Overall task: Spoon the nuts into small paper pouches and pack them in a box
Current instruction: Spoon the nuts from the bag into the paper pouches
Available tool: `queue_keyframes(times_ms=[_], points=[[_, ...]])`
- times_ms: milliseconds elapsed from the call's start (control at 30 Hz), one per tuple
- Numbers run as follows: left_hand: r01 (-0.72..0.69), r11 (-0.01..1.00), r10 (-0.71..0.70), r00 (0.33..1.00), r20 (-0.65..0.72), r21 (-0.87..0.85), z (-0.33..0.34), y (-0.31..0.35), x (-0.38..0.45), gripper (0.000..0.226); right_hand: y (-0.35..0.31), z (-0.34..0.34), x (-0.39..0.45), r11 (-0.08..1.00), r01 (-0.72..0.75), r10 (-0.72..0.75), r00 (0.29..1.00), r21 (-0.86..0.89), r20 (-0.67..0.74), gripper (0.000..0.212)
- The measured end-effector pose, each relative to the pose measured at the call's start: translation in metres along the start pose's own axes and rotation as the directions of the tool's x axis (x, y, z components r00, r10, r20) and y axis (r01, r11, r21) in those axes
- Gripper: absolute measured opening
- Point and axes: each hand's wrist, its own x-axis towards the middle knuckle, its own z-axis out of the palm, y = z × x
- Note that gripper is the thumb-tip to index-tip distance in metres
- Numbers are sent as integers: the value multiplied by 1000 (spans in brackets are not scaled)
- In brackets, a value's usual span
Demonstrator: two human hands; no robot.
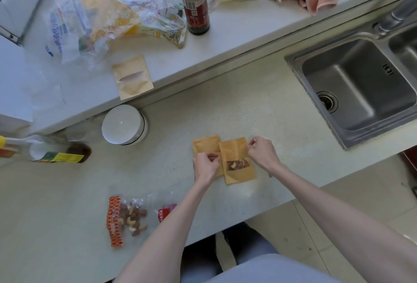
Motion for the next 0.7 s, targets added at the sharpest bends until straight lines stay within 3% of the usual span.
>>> queue_keyframes(times_ms=[267, 467, 567, 700], points=[[-80, 994, 77, 996, -35, -76, -59, -28, -27, 14, -25, -22, -28, 994, 91, -95, 993, 52, 65, 34], [-15, 997, 3, 989, -148, -81, -107, -70, -63, 20, -46, -17, -48, 946, 324, -324, 937, 20, 131, 33], [-24, 1000, 22, 981, -194, -10, -128, -79, -70, 20, -59, -15, -51, 923, 383, -385, 917, 38, 103, 36], [-73, 994, 90, 963, -255, 75, -148, -63, -54, 22, -81, -17, -52, 902, 376, -381, 924, 214, -18, 35]])
